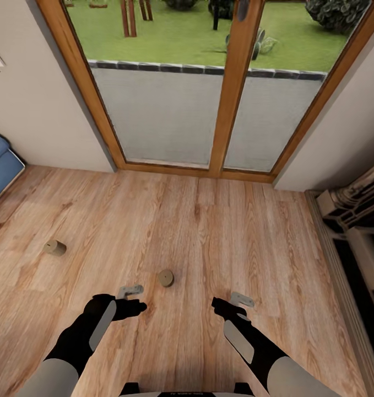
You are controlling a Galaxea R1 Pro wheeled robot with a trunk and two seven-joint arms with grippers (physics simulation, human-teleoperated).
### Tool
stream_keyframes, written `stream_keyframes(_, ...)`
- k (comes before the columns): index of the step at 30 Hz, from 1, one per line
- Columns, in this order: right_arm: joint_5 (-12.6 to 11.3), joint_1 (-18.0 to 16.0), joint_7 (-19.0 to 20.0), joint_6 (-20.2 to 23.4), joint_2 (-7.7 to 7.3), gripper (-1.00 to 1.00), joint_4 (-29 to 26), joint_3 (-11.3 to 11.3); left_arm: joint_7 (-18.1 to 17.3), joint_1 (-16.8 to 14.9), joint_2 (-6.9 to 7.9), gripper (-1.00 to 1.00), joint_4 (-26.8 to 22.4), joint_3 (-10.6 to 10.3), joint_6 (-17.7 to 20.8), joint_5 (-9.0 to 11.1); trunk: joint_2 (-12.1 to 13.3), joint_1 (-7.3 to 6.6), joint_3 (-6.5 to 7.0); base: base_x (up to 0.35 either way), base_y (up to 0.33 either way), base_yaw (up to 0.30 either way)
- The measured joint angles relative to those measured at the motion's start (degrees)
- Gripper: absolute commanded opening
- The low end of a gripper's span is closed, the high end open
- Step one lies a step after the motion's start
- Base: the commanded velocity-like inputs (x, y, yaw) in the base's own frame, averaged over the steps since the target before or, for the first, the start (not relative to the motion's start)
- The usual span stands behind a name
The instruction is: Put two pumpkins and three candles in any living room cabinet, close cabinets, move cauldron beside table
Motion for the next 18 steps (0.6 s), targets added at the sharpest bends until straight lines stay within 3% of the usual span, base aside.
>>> stream_keyframes(18, -0.03, 0.00, 0.09, 1.88, -0.06, 1.00, -0.08, 0.12, -0.30, 0.00, 0.04, 1.00, -1.07, 0.10, 0.32, 0.17, 0.00, 0.00, 1.72, 0.000, 0.000, 0.000)
